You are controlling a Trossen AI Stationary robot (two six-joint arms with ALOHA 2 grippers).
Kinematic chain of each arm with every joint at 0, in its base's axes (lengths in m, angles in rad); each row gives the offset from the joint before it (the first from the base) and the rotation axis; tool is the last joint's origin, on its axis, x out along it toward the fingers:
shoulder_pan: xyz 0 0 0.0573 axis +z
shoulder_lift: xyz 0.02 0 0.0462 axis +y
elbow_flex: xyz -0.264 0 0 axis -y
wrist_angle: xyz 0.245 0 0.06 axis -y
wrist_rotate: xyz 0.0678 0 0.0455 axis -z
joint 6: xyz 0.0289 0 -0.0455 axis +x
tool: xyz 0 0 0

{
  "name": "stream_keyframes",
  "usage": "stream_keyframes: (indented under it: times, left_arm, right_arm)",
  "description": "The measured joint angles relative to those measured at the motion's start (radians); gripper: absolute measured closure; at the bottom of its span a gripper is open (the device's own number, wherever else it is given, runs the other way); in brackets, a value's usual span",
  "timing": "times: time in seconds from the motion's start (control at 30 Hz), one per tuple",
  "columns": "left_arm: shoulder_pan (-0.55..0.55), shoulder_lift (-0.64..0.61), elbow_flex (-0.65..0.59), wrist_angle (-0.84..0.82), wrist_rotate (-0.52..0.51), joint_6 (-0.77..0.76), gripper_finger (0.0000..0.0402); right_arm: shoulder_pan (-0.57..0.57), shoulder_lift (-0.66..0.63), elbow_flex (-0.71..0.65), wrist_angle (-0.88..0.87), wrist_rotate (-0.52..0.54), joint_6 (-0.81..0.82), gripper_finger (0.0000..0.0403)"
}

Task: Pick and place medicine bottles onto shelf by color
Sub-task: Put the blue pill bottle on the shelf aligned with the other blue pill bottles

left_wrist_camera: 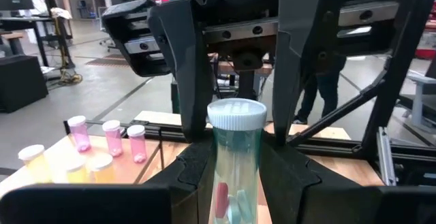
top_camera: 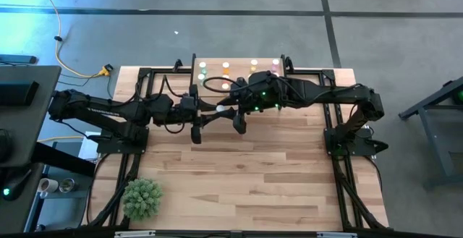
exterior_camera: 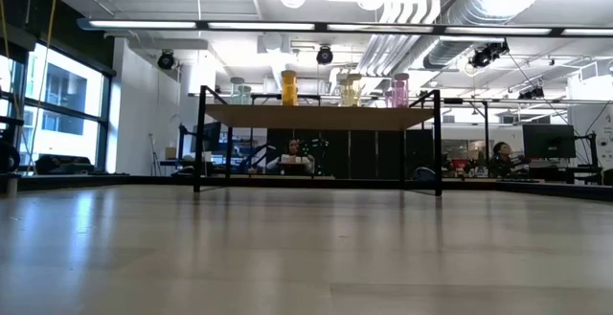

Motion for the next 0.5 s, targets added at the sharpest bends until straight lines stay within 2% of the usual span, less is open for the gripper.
stream_keyframes:
  times: [0.27,0.5]
  left_arm:
    - [0.0,-0.001,0.0,-0.01,-0.002,0.0,0.0312]
    - [0.0,-0.001,0.0,-0.012,-0.008,-0.002,0.0312]
  right_arm:
    - [-0.002,0.001,0.0,-0.008,0.0,-0.006,0.0247]
    - [-0.002,0.001,0.0,-0.01,0.002,-0.008,0.0298]
